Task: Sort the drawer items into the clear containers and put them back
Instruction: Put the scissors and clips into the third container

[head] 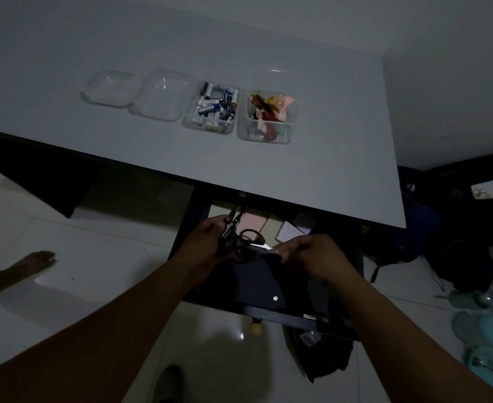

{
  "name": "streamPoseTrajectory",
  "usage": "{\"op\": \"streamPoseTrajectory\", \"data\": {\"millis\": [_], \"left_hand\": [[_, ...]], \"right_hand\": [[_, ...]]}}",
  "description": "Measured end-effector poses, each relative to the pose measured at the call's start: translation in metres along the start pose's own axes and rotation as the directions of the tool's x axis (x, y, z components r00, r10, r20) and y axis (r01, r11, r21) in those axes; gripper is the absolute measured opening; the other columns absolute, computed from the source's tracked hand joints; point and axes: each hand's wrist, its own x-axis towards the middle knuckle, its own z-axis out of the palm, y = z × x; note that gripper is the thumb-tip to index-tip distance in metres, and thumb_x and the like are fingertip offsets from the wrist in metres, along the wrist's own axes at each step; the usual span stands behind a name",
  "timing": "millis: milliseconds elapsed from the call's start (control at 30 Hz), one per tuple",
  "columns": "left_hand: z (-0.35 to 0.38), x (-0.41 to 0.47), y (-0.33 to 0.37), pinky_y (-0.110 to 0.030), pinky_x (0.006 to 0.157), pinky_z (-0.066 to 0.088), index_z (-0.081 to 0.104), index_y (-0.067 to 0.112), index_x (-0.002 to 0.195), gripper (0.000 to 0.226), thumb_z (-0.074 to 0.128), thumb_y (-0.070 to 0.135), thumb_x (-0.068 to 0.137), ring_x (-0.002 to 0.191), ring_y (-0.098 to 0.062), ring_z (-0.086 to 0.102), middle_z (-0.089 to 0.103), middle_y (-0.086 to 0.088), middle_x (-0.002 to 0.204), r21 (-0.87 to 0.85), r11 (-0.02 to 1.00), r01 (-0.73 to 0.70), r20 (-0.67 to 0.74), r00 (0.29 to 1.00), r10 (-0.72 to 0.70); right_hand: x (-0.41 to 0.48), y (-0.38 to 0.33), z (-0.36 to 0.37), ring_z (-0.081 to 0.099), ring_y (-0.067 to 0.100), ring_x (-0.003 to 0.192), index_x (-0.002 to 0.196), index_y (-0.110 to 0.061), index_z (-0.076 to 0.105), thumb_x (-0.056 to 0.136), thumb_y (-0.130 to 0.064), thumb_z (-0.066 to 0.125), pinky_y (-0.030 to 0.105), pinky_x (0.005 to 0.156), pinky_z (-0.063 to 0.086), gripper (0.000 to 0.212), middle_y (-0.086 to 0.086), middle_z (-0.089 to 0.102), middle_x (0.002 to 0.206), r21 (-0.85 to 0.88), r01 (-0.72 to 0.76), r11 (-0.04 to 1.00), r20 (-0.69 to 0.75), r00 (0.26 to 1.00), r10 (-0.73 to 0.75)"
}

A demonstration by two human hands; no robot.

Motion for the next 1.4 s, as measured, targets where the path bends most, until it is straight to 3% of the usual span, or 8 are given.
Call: {"op": "streamPoseTrajectory", "data": {"millis": [200,367,600,733,933,1067,1233,1400], "left_hand": [[0.003,-0.012,0.003,-0.053,0.087,0.059,0.069,0.016,0.110,0.027,0.043,0.013,0.103,0.097,-0.030,0.070,0.072,-0.013,0.107,0.109,0.993,0.046,0.049,0.997,-0.052],[0.009,-0.024,0.004,-0.049,0.082,0.055,0.062,0.009,0.124,0.030,0.040,0.018,0.106,0.098,-0.036,0.063,0.066,-0.023,0.114,0.077,0.991,0.109,0.191,0.974,-0.122],[0.006,-0.035,0.003,-0.039,0.080,0.057,0.058,0.005,0.126,0.030,0.062,0.017,0.099,0.077,-0.021,0.065,0.065,-0.014,0.093,0.183,0.982,0.054,0.325,0.939,-0.112],[0.003,-0.043,0.004,-0.044,0.092,0.054,0.055,0.008,0.133,0.038,0.063,0.004,0.096,0.070,-0.016,0.065,0.065,-0.011,0.092,0.127,0.991,0.032,0.290,0.955,-0.068],[-0.014,-0.066,0.006,-0.049,0.100,0.053,0.058,0.012,0.131,0.035,0.063,0.010,0.096,0.101,-0.030,0.070,0.067,-0.020,0.122,0.157,0.988,0.011,0.254,0.966,-0.051],[-0.031,-0.088,0.016,-0.042,0.099,0.055,0.061,0.014,0.130,0.035,0.065,0.018,0.096,0.113,-0.029,0.068,0.071,-0.013,0.121,0.232,0.971,-0.053,0.208,0.978,0.003],[-0.049,-0.111,0.072,-0.037,0.083,0.054,0.066,0.012,0.122,0.027,0.065,0.014,0.095,0.091,-0.019,0.069,0.074,-0.011,0.102,0.206,0.972,-0.112,0.187,0.980,0.073],[-0.064,-0.095,0.155,-0.038,0.092,0.054,0.069,0.008,0.119,0.026,0.065,0.014,0.094,0.095,-0.018,0.069,0.075,-0.011,0.109,0.097,0.975,-0.201,0.104,0.976,0.191]], "right_hand": [[0.015,-0.011,-0.003,0.062,0.009,0.077,0.089,-0.014,0.080,0.092,-0.004,0.067,0.024,0.075,0.048,0.017,0.007,0.077,0.088,-0.219,0.179,0.959,-0.010,0.982,-0.186],[0.024,-0.023,0.015,0.059,0.002,0.070,0.090,-0.017,0.079,0.093,-0.007,0.064,0.020,0.073,0.045,0.018,-0.005,0.071,0.081,-0.324,0.264,0.908,0.063,0.964,-0.258],[0.021,-0.011,0.038,0.066,0.003,0.070,0.092,-0.016,0.067,0.088,-0.004,0.068,0.022,0.071,0.055,0.012,-0.003,0.072,0.081,-0.008,0.250,0.968,-0.069,0.966,-0.250],[0.009,-0.007,0.048,0.067,0.021,0.085,0.101,-0.021,0.049,0.076,-0.023,0.086,0.038,0.077,0.057,0.045,0.007,0.066,0.099,0.203,0.095,0.975,-0.256,0.966,-0.041],[-0.017,-0.023,0.050,0.062,0.015,0.064,0.094,-0.011,0.075,0.088,-0.027,0.076,0.027,0.063,0.052,0.017,0.006,0.072,0.083,0.610,-0.239,0.756,0.210,0.968,0.137],[-0.034,-0.047,0.058,0.059,0.019,0.066,0.093,-0.001,0.075,0.090,-0.012,0.068,0.026,0.062,0.051,0.013,0.015,0.070,0.084,0.541,-0.082,0.837,0.146,0.989,0.003],[-0.048,-0.115,0.061,0.058,0.017,0.052,0.091,0.008,0.072,0.088,-0.003,0.068,0.025,0.054,0.052,0.012,0.019,0.068,0.075,0.485,0.090,0.870,0.118,0.979,-0.167],[-0.033,-0.192,0.064,0.067,0.024,0.079,0.105,0.003,0.072,0.092,-0.017,0.070,0.033,0.078,0.059,0.024,0.018,0.071,0.097,0.624,0.127,0.771,0.124,0.958,-0.258]]}}
